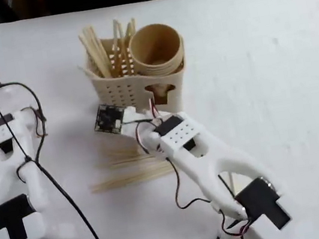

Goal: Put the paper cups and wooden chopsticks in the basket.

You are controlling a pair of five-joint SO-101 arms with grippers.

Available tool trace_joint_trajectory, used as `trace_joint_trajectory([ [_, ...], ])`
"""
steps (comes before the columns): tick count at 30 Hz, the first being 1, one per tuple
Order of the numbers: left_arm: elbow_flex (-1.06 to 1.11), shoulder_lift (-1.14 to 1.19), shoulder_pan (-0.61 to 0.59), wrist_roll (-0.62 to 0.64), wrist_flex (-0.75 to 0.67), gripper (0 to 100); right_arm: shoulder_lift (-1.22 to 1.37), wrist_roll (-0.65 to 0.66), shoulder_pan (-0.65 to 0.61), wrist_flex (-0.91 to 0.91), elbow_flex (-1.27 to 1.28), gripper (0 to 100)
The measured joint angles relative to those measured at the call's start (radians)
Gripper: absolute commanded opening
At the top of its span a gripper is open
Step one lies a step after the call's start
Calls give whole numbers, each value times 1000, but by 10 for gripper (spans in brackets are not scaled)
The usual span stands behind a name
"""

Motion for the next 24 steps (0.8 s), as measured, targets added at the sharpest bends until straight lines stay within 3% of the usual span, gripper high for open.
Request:
trace_joint_trajectory([
  [7,0,0,0,0,0,133,163,34,2,2,-52,146],
  [11,0,0,0,0,0,133,196,37,2,49,-103,5],
  [14,0,0,0,0,0,133,196,32,8,69,-115,17],
  [24,0,0,0,0,0,133,-170,-126,8,242,-114,16],
])
